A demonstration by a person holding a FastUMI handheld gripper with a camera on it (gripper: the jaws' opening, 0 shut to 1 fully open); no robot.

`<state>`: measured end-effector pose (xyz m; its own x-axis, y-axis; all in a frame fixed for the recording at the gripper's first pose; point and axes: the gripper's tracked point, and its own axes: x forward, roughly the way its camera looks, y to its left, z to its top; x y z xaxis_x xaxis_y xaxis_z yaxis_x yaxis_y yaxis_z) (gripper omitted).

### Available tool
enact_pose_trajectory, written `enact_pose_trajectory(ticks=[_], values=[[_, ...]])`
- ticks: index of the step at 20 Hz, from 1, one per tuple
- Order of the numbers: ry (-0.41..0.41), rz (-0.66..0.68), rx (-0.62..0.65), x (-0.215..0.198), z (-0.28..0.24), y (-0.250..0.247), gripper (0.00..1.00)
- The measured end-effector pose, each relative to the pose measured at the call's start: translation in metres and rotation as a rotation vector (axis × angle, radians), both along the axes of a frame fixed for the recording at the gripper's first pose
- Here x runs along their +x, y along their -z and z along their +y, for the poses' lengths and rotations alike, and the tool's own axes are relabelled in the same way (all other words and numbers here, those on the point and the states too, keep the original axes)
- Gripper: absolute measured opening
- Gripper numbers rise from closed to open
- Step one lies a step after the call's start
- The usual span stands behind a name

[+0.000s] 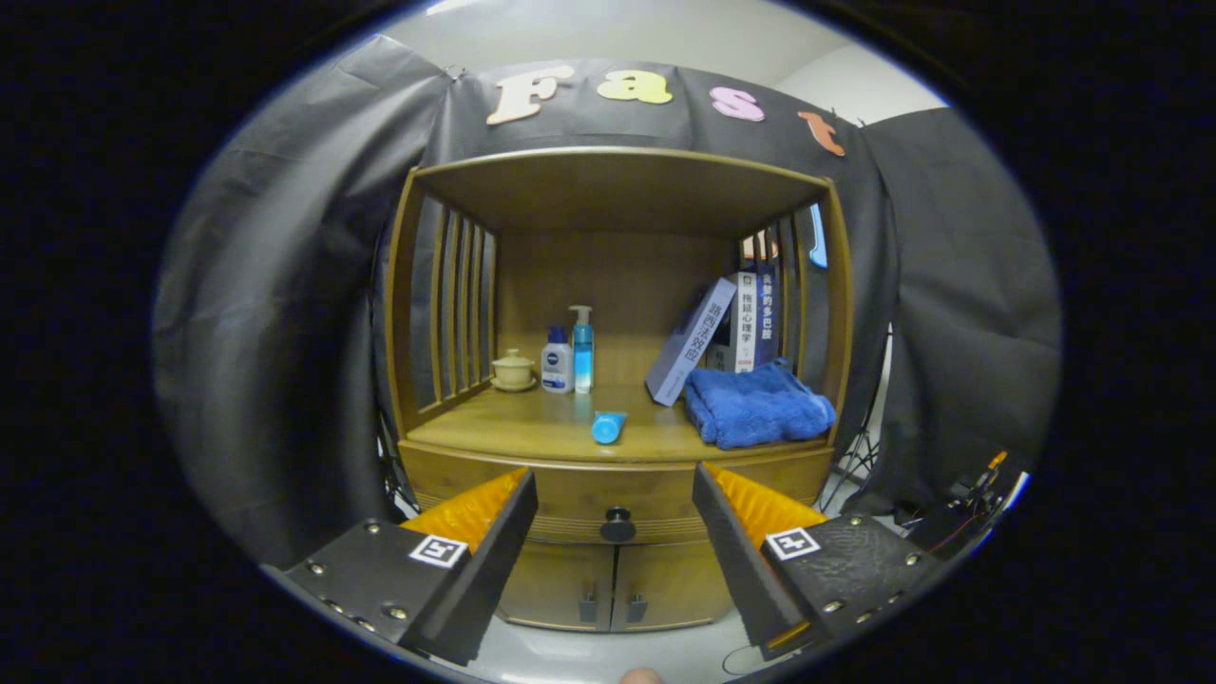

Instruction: Pull open the drawer, take out the items inside it, and place them on the countertop above the cabinet.

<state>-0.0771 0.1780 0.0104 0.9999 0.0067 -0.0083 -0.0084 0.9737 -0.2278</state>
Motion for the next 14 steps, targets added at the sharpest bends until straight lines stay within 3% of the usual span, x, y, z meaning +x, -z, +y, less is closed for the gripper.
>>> enact_pose_trajectory(ticks=[4,14], values=[[-0.025,-0.092,0.003,-0.036,0.004,-0.05,0.98],[-0.088,-0.076,0.013,-0.089,0.007,-0.09,0.99]])
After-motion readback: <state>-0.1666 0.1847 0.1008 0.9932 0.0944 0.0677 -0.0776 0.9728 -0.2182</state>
